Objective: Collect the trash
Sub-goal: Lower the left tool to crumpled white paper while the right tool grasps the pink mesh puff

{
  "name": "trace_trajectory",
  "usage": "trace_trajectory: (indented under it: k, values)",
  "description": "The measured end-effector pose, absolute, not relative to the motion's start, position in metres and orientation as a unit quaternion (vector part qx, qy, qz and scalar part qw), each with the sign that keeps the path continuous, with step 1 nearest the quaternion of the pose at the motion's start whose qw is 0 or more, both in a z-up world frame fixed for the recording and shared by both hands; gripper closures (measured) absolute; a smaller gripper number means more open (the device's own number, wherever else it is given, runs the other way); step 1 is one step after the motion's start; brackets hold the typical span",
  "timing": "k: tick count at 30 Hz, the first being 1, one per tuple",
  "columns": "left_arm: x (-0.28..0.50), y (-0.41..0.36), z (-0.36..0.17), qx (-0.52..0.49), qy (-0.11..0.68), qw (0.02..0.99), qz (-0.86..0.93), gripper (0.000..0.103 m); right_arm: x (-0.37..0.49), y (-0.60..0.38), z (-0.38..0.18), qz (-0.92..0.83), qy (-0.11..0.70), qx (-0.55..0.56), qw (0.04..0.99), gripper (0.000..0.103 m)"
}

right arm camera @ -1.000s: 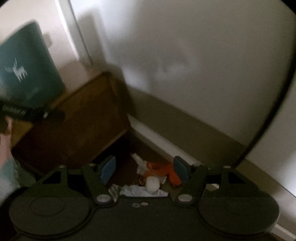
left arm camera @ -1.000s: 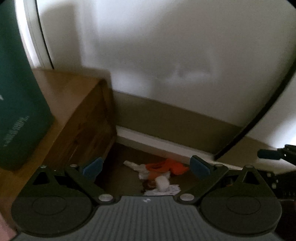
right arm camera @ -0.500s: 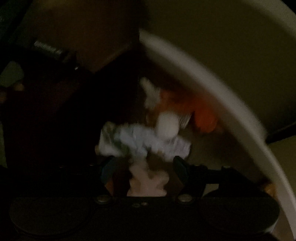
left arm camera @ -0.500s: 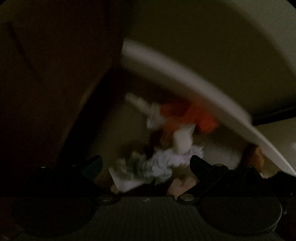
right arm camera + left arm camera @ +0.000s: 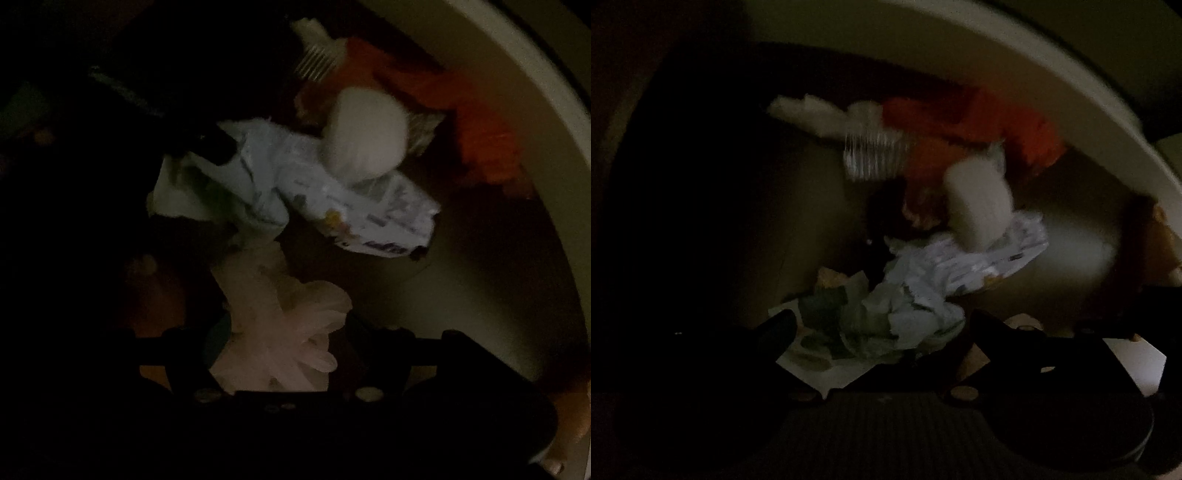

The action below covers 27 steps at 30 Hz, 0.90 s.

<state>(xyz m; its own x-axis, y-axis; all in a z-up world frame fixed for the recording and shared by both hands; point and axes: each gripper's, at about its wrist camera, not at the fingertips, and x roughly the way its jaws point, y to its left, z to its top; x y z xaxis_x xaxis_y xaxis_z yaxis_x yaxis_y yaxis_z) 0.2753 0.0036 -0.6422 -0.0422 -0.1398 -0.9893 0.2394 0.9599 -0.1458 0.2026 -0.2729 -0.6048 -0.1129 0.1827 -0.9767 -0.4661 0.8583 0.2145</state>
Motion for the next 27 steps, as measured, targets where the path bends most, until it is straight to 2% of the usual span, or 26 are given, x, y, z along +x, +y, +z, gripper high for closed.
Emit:
trace_trajectory:
  k: [1,2,3,5,7,8,9,13,15,20,27]
  values:
    - [0.274,0.003,-0.65,0.034,0.712,0.687,-0.139,0.018,0.202,-0.271,-0.611,0.248,0.706,-0.101,0.655,0.037]
    - [0.273,0.002,-0.656,0.033,0.715,0.684,-0.139,0.029,0.201,-0.269,-0.616,0.249,0.71,-0.101,0.651,0.037]
    - [0.273,0.0,-0.661,0.032,0.716,0.683,-0.138,0.035,0.2,-0.267,-0.621,0.25,0.712,-0.101,0.648,0.037]
    - [0.27,0.0,-0.667,0.028,0.719,0.68,-0.139,0.043,0.199,-0.264,-0.629,0.253,0.711,-0.109,0.647,0.041]
    - [0.266,0.0,-0.668,0.024,0.718,0.681,-0.144,0.053,0.197,-0.261,-0.634,0.254,0.711,-0.115,0.646,0.086]
    - [0.265,0.0,-0.668,0.024,0.717,0.681,-0.147,0.062,0.196,-0.259,-0.638,0.248,0.715,-0.123,0.643,0.1]
    - [0.265,0.001,-0.669,0.023,0.717,0.68,-0.15,0.066,0.196,-0.258,-0.641,0.235,0.72,-0.131,0.64,0.099]
    - [0.265,0.002,-0.669,0.018,0.713,0.683,-0.156,0.073,0.199,-0.26,-0.648,0.239,0.721,-0.107,0.641,0.102]
    - [0.266,0.003,-0.666,0.012,0.712,0.685,-0.156,0.079,0.198,-0.261,-0.639,0.24,0.716,-0.102,0.648,0.103]
    - [0.266,0.002,-0.646,0.016,0.7,0.695,-0.16,0.086,0.196,-0.274,-0.607,0.221,0.708,-0.082,0.666,0.103]
    - [0.26,0.002,-0.592,0.031,0.68,0.713,-0.169,0.088,0.197,-0.284,-0.546,0.199,0.671,-0.083,0.709,0.103]
